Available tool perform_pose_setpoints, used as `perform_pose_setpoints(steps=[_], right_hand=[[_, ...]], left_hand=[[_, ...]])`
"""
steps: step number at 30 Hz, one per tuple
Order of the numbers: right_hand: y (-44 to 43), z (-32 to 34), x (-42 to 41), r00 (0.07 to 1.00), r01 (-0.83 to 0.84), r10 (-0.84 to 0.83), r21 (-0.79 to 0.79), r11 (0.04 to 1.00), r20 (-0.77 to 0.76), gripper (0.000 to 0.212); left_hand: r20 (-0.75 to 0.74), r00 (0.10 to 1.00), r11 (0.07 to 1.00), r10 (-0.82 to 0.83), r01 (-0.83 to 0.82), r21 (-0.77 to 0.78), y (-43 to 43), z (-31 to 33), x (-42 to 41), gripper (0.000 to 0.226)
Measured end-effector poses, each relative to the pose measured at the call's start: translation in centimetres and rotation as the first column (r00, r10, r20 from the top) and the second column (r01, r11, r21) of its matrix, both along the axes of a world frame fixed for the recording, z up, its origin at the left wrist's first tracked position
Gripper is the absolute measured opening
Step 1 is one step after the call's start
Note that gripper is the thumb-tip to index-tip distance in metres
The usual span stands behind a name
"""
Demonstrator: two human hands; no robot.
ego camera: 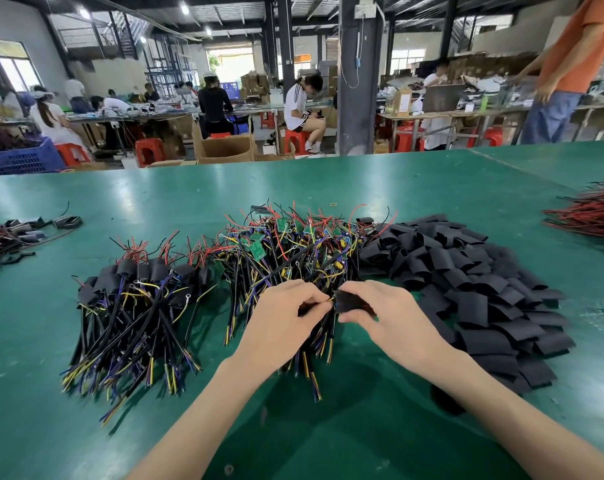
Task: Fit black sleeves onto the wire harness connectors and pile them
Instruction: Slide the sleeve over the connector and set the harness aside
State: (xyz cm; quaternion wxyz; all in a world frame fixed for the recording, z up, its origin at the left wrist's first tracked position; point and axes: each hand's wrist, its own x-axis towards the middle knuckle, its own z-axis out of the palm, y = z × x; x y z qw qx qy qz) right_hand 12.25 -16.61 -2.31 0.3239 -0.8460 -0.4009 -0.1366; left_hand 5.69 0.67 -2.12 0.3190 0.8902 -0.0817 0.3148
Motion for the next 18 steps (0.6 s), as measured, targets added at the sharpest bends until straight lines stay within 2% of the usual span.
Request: perform_pose_setpoints(steps=[3,6,9,11,13,16,18], right_hand=[[0.1,-0.1,0.0,1.000,-0.024,0.024,0.012,1.000,-0.006,0.050],[-0.2,0.1,0.7,0.990,0.069,-0.072,0.024,0.997,0.118,0.065],[-0.8,0.4,1.7,0.953,0.261,-0.263,0.034,0.965,0.148,0.063],[-1.3,0.3,2.3,0.919,0.380,-0.375,-0.017,0.925,0.121,0.061],[-1.6,0.1,2.7,0.873,0.484,-0.471,-0.106,0.869,0.126,0.059],[-2.1,0.1,3.2,0.813,0.582,-0.565,-0.215,0.784,0.144,0.045],[-2.5,0.4,3.6,0.789,0.613,-0.602,-0.207,0.762,0.122,0.032]], left_hand=[[0.038,0.999,0.999,0.033,-0.034,0.035,0.2,0.6,-0.2,0.005],[0.217,0.961,0.983,0.169,-0.182,0.040,1.1,2.4,-0.4,0.006],[0.433,0.816,0.915,0.384,-0.400,-0.059,3.4,4.3,-0.8,0.011],[0.472,0.696,0.824,0.541,-0.550,-0.134,5.8,5.0,-1.2,0.014],[0.386,0.610,0.694,0.692,-0.709,-0.126,8.2,4.9,-1.4,0.021],[0.075,0.478,0.478,0.875,-0.878,0.016,11.1,3.5,-1.6,0.023],[-0.111,0.418,0.429,0.902,-0.898,0.100,12.2,2.5,-1.9,0.023]])
